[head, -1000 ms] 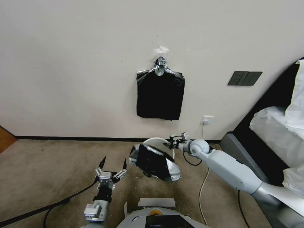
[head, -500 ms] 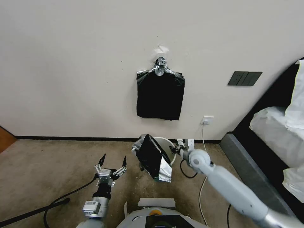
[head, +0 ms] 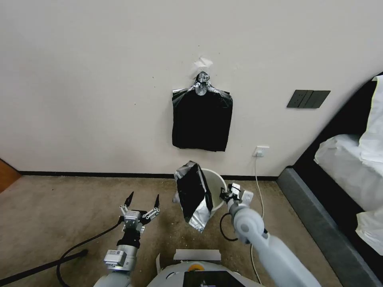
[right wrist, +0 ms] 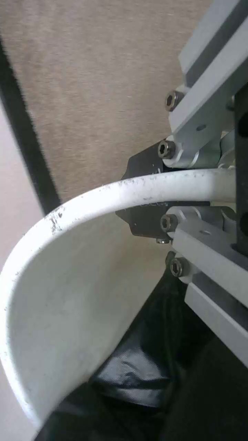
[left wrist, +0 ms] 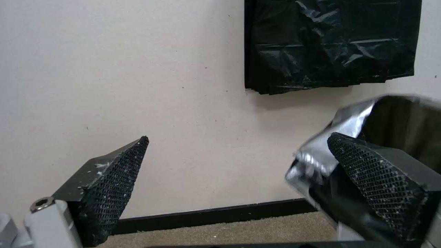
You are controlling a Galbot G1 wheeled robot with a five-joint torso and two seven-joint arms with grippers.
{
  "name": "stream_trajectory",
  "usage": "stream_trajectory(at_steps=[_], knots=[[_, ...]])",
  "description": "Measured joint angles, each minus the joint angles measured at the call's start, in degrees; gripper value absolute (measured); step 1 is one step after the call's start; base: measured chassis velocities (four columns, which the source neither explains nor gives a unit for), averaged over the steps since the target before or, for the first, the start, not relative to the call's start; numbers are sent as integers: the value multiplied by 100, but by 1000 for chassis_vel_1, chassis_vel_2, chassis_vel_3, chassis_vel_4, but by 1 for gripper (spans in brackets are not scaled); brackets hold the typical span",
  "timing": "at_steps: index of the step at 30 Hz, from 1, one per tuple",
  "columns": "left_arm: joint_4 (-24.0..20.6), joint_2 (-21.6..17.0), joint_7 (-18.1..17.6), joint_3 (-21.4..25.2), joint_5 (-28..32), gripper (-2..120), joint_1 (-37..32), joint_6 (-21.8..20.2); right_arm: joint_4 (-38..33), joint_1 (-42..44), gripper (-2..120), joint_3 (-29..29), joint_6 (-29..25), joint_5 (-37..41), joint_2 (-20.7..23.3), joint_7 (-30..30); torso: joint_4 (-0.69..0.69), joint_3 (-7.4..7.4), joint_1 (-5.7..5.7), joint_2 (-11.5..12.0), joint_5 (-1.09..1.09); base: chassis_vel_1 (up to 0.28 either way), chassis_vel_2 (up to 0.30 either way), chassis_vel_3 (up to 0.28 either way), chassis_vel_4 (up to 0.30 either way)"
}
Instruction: Place a trash bag onto the trash bin.
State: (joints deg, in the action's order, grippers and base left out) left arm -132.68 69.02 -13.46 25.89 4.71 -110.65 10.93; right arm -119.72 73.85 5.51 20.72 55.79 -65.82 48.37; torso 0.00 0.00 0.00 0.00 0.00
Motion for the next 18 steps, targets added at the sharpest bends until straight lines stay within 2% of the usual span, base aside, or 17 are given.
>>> stream_trajectory(at_steps=[12, 14, 15, 18], knots=[[-15, 34, 9, -12, -19, 100, -52, -3, 248, 60, 3, -142, -98, -49, -301, -165, 1, 0, -1, 0, 0, 0, 0, 0, 0], [-15, 32, 12, -25, -21, 100, -55, -13, 251, 64, 8, -145, -95, -21, -284, -171, 1, 0, -1, 0, 0, 0, 0, 0, 0], [-15, 32, 12, -41, -22, 100, -56, -19, 247, 86, 16, -144, -50, -15, -255, -174, 0, 0, 0, 0, 1, 0, 0, 0, 0], [-14, 49, 13, -71, -26, 100, -55, -27, 221, 109, 23, -149, 10, -1, -242, -171, -1, 0, -1, 0, 0, 0, 0, 0, 0]])
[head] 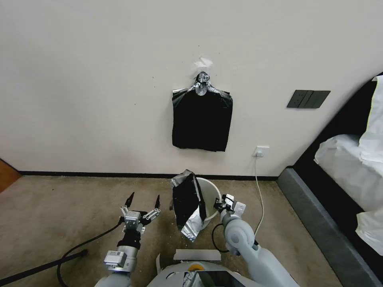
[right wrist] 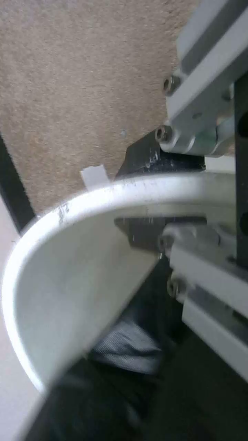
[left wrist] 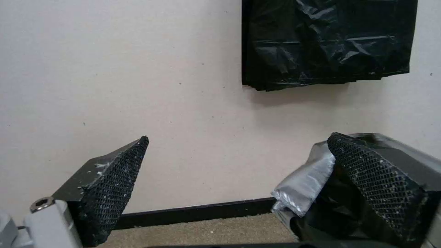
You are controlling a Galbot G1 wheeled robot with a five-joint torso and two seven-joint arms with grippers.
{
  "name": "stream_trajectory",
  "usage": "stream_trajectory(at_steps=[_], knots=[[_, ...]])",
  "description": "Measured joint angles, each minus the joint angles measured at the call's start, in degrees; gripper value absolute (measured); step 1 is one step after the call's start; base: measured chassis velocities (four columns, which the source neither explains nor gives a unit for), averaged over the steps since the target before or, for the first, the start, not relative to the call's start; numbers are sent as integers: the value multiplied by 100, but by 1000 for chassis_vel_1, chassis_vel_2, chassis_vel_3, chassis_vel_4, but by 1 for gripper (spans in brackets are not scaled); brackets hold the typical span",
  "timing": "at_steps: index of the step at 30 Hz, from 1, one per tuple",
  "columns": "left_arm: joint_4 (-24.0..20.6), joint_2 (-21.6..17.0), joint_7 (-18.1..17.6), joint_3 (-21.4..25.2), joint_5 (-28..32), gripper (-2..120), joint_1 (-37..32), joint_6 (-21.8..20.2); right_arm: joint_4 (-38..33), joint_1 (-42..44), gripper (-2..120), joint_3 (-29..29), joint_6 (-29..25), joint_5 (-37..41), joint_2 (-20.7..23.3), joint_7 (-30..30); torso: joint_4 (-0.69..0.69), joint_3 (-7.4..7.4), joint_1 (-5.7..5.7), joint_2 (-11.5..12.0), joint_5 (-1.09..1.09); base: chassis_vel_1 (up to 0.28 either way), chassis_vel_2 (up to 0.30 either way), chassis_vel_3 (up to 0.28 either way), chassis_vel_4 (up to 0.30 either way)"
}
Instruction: Place a trash bag onto the trash bin.
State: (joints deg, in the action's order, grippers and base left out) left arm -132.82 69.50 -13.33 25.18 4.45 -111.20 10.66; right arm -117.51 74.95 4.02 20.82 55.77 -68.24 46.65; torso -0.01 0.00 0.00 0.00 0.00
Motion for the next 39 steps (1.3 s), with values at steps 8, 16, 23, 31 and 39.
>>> stream_trajectory(at_steps=[8, 16, 23, 31, 39], knots=[[8, 53, 1, -91, -18, 100, -16, -33, -497, 162, 55, 101, 217, -362, 309, -166, 1, 0, 0, 0, -1, 0, 0, 0, 0], [27, 15, -5, -167, -18, 100, 16, -145, -1508, 320, 83, 381, 741, -917, 1069, -1337, 0, 1, 0, 0, 0, 0, 0, 0, 0], [34, 24, -15, -229, -37, 100, 28, -250, -1822, -247, 99, -71, 1201, -1134, 1449, -2254, 0, 0, 0, 0, 0, 0, 0, 0, 0], [40, -23, -27, -256, -47, 100, 97, -360, -1118, -1277, 99, -911, 1537, -969, 1344, -2012, 1, 1, 0, 0, -1, 0, 0, 0, 0], [102, -87, -82, -404, -70, 100, 272, -489, -717, -1691, 71, -1279, 1682, -856, 1292, -1737, 1, 1, 0, 0, 0, 0, 0, 0, 0]])
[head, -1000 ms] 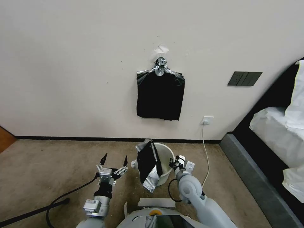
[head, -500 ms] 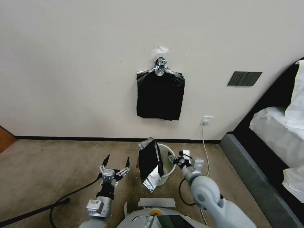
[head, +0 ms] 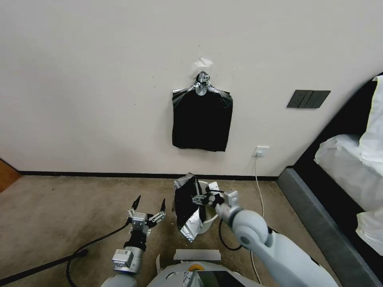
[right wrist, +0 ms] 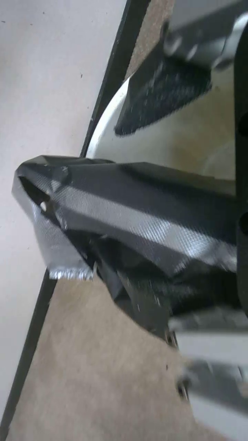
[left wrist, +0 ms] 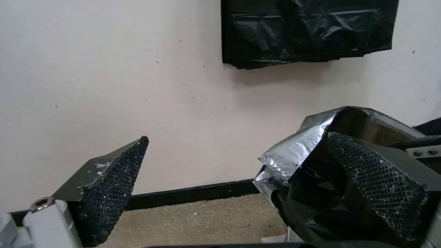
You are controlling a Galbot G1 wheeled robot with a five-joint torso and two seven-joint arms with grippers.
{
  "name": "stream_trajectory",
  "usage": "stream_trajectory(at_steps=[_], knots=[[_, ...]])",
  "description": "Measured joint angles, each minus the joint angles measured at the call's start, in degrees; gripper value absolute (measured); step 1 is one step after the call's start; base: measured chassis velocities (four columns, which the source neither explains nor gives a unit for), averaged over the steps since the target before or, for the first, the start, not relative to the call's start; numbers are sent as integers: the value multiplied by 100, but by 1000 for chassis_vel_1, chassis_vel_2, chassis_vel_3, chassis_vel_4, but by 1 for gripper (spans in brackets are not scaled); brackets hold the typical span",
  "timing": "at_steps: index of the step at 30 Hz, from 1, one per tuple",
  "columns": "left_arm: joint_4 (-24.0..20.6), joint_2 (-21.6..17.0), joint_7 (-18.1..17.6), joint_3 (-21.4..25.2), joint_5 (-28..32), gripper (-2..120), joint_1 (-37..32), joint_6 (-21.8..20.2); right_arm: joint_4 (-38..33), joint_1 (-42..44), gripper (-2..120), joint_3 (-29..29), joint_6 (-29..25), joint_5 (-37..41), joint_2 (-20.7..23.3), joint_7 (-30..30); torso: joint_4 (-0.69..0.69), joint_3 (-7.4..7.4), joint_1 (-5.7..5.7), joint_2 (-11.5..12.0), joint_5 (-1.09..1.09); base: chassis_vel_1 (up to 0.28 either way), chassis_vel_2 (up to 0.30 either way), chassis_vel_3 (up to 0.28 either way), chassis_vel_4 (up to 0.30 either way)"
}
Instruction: Place a trash bag onto the trash bin.
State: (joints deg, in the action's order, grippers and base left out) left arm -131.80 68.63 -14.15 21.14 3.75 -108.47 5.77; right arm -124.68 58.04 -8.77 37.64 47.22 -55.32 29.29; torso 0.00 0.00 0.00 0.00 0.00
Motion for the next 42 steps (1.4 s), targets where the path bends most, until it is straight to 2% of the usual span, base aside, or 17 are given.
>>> stream_trajectory(at_steps=[1, 4, 5, 6, 7, 8, 10, 14, 15, 17, 18, 20, 28, 31, 34, 37, 42], knots=[[0, 0, 0, 0, 0, 100, 0, 0, 0, 0, 71, 0, 0, 0, 0, 0, 0, 0, 0, 0, 0, 0, 0, 0, 0], [54, -66, -39, -126, -23, 100, 156, -101, 140, -173, 57, -141, 33, 56, -8, 111, 0, 0, 0, 0, 1, 0, 0, 0, 0], [54, -66, -39, -126, -23, 100, 156, -101, 140, -173, 57, -141, 33, 56, -8, 111, 0, 0, 0, 0, 1, 0, 0, 0, 0], [83, -120, -71, -190, -38, 100, 247, -172, 175, -234, 51, -197, 53, 63, -9, 154, 0, 0, 0, 0, 0, 0, 0, 0, 0], [83, -120, -71, -190, -38, 100, 247, -172, 175, -234, 51, -197, 53, 63, -9, 154, 0, 0, 0, 0, 0, 0, 0, 0, 0], [149, -249, -156, -348, -64, 100, 442, -354, 208, -344, 35, -278, 121, 76, 4, 230, 0, 0, 0, 0, 0, 0, 0, 0, 0], [186, -304, -191, -428, -65, 100, 540, -445, 219, -379, 32, -305, 137, 76, 15, 250, -1, 0, 0, 0, 0, 0, 0, 0, 0], [410, -419, -545, -734, 38, 100, 1045, -1061, 363, -817, 9, -633, 142, 74, 42, 331, -1, 0, 0, 0, 0, 0, 0, 0, 0], [410, -419, -545, -734, 38, 100, 1045, -1061, 363, -817, 9, -633, 142, 74, 42, 331, -1, 0, 0, 0, 0, 0, 0, 0, 0], [556, -358, -780, -903, 332, 100, 1380, -1434, 439, -1165, 0, -887, 129, 92, 54, 335, 4, 0, 0, 0, -1, 0, 0, 0, 0], [556, -358, -780, -903, 332, 100, 1380, -1434, 439, -1165, 0, -887, 129, 92, 54, 335, 4, 0, 0, 0, -1, 0, 0, 0, 0], [763, -307, -910, -1157, 659, 100, 1791, -1731, 453, -1213, 0, -915, 123, 118, 93, 344, -2, 0, 0, 1, 0, 0, 0, 0, 0], [1200, -195, -1215, -1746, 1425, 100, 2537, -2291, 431, -1154, 0, -860, 108, 175, 218, 370, 0, 0, 0, 0, -1, 0, 0, 0, 0], [1246, -182, -1285, -1801, 1543, 100, 2651, -2385, 429, -1152, 0, -851, 107, 180, 228, 374, 0, 0, 0, 0, 0, 0, 0, 0, 0], [1359, -149, -1624, -1983, 2035, 100, 3106, -2859, 409, -1092, 0, -822, 97, 187, 259, 397, 0, 0, 0, 0, -1, 0, 0, 0, 0], [1449, -136, -1854, -2106, 2344, 100, 3383, -3155, 398, -1033, 0, -790, 92, 187, 266, 399, 0, 0, 0, 0, -1, 0, 0, 0, 0], [1678, -89, -2059, -2269, 2711, 99, 3816, -3314, 392, -942, 0, -710, 87, 178, 263, 401, -1, 0, 0, 0, 0, 0, 0, 0, 0]])
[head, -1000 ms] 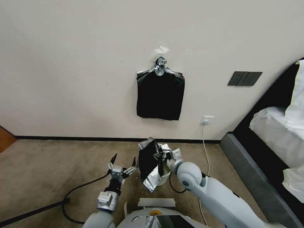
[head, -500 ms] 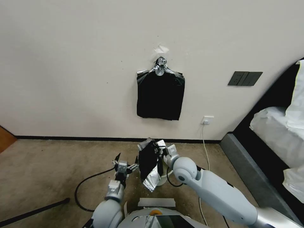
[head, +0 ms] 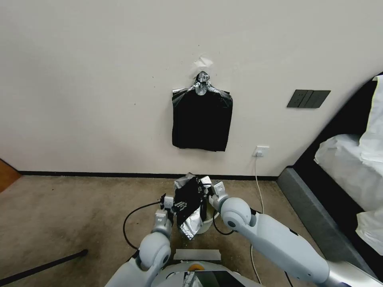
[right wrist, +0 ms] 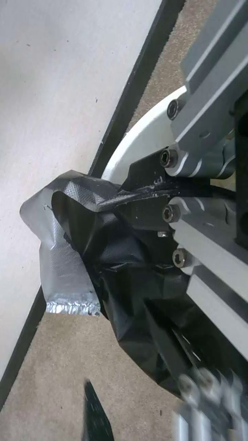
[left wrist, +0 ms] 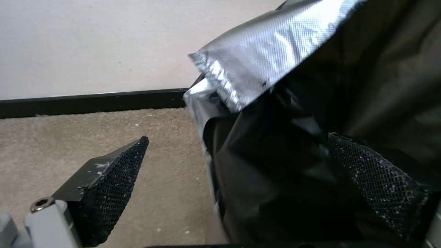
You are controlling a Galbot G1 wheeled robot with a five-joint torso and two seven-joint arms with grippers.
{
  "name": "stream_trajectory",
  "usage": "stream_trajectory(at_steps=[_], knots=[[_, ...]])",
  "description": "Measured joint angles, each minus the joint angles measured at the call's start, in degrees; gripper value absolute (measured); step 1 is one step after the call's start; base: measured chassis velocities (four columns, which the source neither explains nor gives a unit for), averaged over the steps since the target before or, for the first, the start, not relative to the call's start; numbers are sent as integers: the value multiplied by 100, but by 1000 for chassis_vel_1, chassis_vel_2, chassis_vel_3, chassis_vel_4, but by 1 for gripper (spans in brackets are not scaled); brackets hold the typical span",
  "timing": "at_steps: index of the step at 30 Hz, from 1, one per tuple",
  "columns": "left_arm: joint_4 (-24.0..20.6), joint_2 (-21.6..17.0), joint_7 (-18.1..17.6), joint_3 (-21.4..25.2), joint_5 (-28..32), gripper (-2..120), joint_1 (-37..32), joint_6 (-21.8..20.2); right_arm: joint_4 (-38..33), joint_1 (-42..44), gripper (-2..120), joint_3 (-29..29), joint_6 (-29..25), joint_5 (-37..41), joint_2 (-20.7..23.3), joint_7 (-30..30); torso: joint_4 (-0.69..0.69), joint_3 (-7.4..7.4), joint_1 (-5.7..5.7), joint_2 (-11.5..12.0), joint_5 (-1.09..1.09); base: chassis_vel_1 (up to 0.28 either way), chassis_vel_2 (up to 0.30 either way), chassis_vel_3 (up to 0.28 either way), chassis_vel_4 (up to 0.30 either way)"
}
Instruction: Place a trash bag onto the trash bin.
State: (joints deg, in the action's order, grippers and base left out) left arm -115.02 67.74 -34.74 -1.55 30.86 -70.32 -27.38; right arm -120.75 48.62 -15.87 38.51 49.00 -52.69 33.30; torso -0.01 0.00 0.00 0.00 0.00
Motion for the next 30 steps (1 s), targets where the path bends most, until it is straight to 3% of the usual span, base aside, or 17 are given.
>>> stream_trajectory(at_steps=[5, 15, 20, 22, 30], knots=[[166, -6, -141, -82, 330, 94, 254, -204, -5, 62, 0, 50, -6, -11, 2, 1, 0, 0, 0, 0, 0, 0, 0, 0, 0], [521, 249, -1337, -231, 2072, 69, 892, -1201, 13, -2, 0, 55, -12, -6, -6, 1, 0, 0, 0, 0, 0, 0, 0, 0, 0], [631, 330, -1585, -255, 2272, 59, 983, -1288, 18, 25, 0, 70, -15, -7, -1, 1, 0, 0, 0, 0, 0, 0, 0, 0, 0], [665, 359, -1670, -259, 2335, 47, 1010, -1297, 24, 30, 0, 83, -20, -7, 1, 1, 1, -1, 0, 0, -1, 0, 0, 0, 0], [660, 343, -1715, -243, 2354, 22, 998, -1247, 46, 40, 0, 90, -30, -7, -4, -7, 1, 0, 0, 0, 0, 0, 0, 0, 0]])
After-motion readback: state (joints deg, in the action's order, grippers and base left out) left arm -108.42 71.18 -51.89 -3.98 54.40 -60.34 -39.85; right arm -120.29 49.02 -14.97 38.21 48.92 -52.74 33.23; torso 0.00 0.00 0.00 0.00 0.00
